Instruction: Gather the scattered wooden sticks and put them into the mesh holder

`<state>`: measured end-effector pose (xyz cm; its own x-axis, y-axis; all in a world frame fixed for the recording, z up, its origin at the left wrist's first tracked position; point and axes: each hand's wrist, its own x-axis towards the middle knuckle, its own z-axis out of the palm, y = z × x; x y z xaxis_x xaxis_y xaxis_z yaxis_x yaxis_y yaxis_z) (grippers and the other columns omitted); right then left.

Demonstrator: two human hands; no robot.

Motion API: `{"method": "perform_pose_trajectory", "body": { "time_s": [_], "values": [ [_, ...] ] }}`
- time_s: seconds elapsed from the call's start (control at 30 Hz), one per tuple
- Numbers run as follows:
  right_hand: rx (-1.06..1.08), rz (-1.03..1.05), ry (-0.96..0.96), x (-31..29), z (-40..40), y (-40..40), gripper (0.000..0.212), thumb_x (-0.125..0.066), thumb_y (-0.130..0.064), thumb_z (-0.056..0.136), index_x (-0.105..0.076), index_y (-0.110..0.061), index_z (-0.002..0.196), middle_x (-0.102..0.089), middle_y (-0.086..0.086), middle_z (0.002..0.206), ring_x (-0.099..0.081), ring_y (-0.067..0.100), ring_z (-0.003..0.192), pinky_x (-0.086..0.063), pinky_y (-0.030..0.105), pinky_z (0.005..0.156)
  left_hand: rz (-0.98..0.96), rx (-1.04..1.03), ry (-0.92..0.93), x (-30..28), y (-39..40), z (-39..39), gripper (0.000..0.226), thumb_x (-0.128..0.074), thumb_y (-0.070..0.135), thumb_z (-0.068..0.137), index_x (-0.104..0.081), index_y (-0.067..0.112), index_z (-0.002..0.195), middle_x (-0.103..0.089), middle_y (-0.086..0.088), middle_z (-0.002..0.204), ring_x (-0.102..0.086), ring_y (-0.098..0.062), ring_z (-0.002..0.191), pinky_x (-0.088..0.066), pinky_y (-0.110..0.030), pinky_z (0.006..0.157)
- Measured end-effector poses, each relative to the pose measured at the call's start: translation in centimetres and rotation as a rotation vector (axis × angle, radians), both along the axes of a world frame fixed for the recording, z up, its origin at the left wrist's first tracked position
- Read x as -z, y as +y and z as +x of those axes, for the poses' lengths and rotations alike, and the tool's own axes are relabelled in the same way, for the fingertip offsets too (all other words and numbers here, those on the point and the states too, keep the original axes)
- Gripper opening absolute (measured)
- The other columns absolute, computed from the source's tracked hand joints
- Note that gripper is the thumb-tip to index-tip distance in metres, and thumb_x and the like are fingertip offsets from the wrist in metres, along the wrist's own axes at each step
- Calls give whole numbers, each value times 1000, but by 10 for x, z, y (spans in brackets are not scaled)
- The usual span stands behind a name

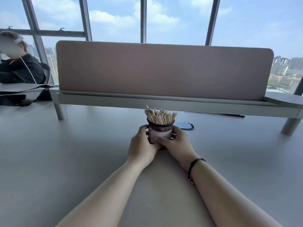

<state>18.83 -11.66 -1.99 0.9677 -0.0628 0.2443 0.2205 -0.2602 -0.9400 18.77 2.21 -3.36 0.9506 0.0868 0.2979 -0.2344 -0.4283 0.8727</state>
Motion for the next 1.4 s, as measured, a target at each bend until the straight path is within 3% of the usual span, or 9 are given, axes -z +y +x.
{"method": "perform_pose_trajectory", "body": {
  "time_s": [0.2,0.43,0.57,0.7,0.8,1.0,1.17,1.3,1.4],
  "values": [
    [8,3,-11,5,40,-1,33,-83,-16,70,-67,-29,96,-75,-14,89,-69,-4,80,-51,15,66,-22,-27,1,-1,-3,36,75,-79,40,60,-55,26,129,-70,6,113,-70,-18,98,-57,-39,87],
    [31,-48,-24,9,55,-1,40,-78,-31,63,-68,-27,102,-75,-11,95,-71,7,90,-58,37,84,12,-92,11,-2,-5,42,77,-79,47,59,-57,22,128,-70,1,114,-68,-21,100,-56,-39,86],
    [47,-83,-28,8,52,1,42,-76,-32,65,-64,-28,105,-75,-12,96,-70,6,89,-57,42,86,51,-118,31,-5,-4,39,71,-84,44,67,-56,18,128,-70,1,113,-66,-22,102,-54,-36,85],
    [62,-67,-25,8,48,2,58,-76,-35,65,-58,-28,120,-71,-12,107,-69,4,96,-57,41,89,68,-127,22,-6,-4,37,68,-84,39,72,-56,15,129,-69,-1,112,-65,-24,104,-53,-36,86],
    [87,-87,-5,9,49,2,77,-79,-37,68,-47,-24,136,-65,-8,120,-64,9,106,-53,40,95,84,-136,18,-6,-5,37,61,-82,34,75,-56,15,127,-63,4,100,-66,-25,102,-54,-36,85],
    [139,-128,-18,12,55,0,65,-83,-39,69,-49,-22,121,-66,-5,111,-65,15,101,-53,42,91,86,-145,-13,-2,-5,43,45,-76,33,79,-60,19,118,-70,2,103,-69,-22,96,-54,-32,82],
    [158,-144,-26,10,54,-1,66,-85,-39,68,-50,-20,120,-61,-13,96,-62,10,93,-51,31,83,115,-131,-38,1,-5,45,37,-71,30,83,-67,21,118,-74,0,111,-70,-21,98,-53,-29,81],
    [151,-136,-11,11,53,-1,68,-86,-39,67,-51,-20,121,-64,-9,102,-63,11,96,-50,30,82,184,-114,-55,1,-4,42,20,-65,25,86,-70,21,105,-76,1,106,-69,-24,98,-45,-27,72],
    [157,-146,-10,9,47,-2,73,-86,-39,67,-50,-18,127,-63,-6,105,-63,15,101,-52,36,89,245,-117,-30,2,-4,30,25,-69,26,85,-64,17,107,-73,-3,113,-65,-29,106,-43,-29,73]
  ]
}}
